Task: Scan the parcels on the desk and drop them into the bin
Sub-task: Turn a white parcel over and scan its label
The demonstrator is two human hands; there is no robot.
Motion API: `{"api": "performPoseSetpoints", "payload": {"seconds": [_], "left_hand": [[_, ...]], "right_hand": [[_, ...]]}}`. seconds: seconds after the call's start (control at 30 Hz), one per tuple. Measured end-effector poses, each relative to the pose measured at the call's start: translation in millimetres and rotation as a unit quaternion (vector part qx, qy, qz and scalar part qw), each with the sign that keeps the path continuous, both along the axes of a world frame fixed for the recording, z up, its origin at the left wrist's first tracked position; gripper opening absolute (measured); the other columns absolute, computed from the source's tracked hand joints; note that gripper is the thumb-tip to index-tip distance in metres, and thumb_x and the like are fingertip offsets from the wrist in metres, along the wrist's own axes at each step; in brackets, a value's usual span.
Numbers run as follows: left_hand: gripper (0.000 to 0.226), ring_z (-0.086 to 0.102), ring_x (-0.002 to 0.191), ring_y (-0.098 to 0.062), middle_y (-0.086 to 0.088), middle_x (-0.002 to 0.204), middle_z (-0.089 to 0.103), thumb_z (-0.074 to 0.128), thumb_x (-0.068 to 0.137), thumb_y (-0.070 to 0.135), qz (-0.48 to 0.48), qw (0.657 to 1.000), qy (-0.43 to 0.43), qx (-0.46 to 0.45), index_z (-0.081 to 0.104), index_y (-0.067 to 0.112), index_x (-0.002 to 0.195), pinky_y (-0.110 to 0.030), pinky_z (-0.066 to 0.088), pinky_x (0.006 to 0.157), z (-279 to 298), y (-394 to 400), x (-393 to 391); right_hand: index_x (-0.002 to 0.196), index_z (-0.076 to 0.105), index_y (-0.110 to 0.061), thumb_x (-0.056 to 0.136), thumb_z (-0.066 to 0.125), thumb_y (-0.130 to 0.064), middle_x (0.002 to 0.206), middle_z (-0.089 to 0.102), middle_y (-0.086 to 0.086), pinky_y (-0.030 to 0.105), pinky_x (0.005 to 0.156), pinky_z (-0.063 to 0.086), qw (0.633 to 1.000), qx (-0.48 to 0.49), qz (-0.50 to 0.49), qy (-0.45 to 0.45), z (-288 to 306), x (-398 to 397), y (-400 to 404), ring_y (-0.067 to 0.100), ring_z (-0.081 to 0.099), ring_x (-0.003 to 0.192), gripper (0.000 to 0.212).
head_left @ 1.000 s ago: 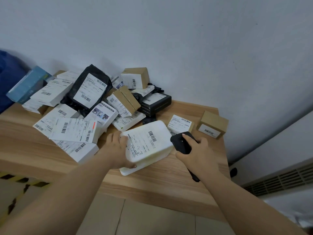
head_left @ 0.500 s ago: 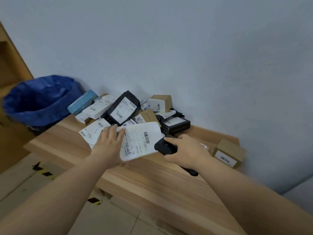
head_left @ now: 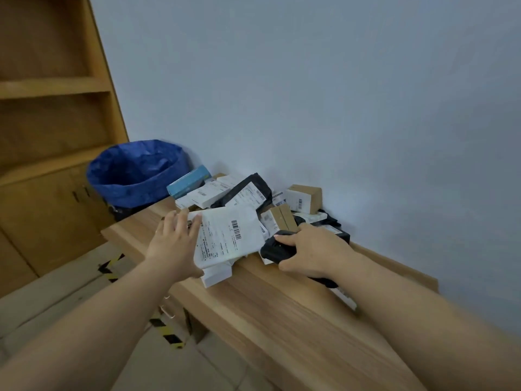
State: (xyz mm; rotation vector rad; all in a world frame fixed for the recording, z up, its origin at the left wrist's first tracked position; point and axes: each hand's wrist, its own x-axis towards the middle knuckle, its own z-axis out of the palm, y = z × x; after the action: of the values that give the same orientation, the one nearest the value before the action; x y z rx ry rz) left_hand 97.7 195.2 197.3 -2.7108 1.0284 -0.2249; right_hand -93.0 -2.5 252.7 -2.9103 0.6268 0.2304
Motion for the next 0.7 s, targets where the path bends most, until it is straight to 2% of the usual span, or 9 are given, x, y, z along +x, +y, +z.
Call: {"api": "performPoseSetpoints", "payload": {"seconds": [0.1,0.23,0.3,0.4,0.5,0.7], "left_hand": [[0.129,0.002,0.147,-0.040,-0.016,0.160,-0.002,0.065,0.068,0.077,0.049,0.998,0.007,-0.026,-0.010,0.018,0.155,-0.049,0.014,0.120,1,19,13],[0.126,0.001,0.145,-0.043,-0.018,0.160,-0.004,0.057,0.071,0.081,0.116,0.990,0.012,-0.076,-0.011,0.018,0.155,-0.050,0.013,0.120,4,57,42],[0.125,0.004,0.143,-0.044,-0.020,0.158,-0.003,0.053,0.070,0.084,0.143,0.986,0.001,-0.088,-0.010,0.017,0.155,-0.049,0.012,0.120,5,82,61],[0.121,0.011,0.137,-0.044,-0.022,0.155,0.002,0.050,0.068,0.088,0.186,0.976,-0.016,-0.115,-0.004,0.023,0.155,-0.048,0.016,0.117,10,128,96],[0.118,0.015,0.134,-0.043,-0.021,0.153,0.007,0.047,0.068,0.090,0.234,0.964,-0.016,-0.128,-0.002,0.027,0.154,-0.046,0.020,0.115,18,181,140],[0.121,0.022,0.131,-0.041,-0.022,0.151,0.012,0.041,0.064,0.094,0.303,0.945,-0.071,-0.103,0.001,0.026,0.156,-0.044,0.022,0.114,44,292,257]], "right_hand": [[0.151,0.033,-0.048,0.086,0.058,-0.059,0.139,0.045,0.003,0.036,0.098,0.044,0.999,0.022,-0.001,-0.049,0,24,11,0.026,0.047,0.127,0.071],[0.151,0.033,-0.046,0.086,0.061,-0.056,0.137,0.045,0.000,0.028,0.085,0.036,0.991,0.060,0.010,-0.119,-2,72,38,0.020,0.045,0.126,0.071],[0.151,0.033,-0.047,0.086,0.061,-0.055,0.135,0.046,-0.001,0.030,0.083,0.039,0.987,0.063,0.016,-0.148,-2,104,57,0.020,0.048,0.122,0.072],[0.151,0.034,-0.045,0.084,0.062,-0.057,0.138,0.045,-0.002,0.034,0.094,0.047,0.973,0.100,0.022,-0.209,-5,165,93,0.021,0.051,0.122,0.074],[0.150,0.036,-0.045,0.083,0.061,-0.058,0.139,0.045,-0.001,0.041,0.100,0.047,0.958,0.123,0.042,-0.255,-6,236,137,0.023,0.051,0.123,0.073],[0.150,0.033,-0.045,0.084,0.061,-0.059,0.144,0.039,-0.001,0.045,0.100,0.047,0.936,0.150,0.097,-0.305,1,389,243,0.027,0.047,0.125,0.073]]}}
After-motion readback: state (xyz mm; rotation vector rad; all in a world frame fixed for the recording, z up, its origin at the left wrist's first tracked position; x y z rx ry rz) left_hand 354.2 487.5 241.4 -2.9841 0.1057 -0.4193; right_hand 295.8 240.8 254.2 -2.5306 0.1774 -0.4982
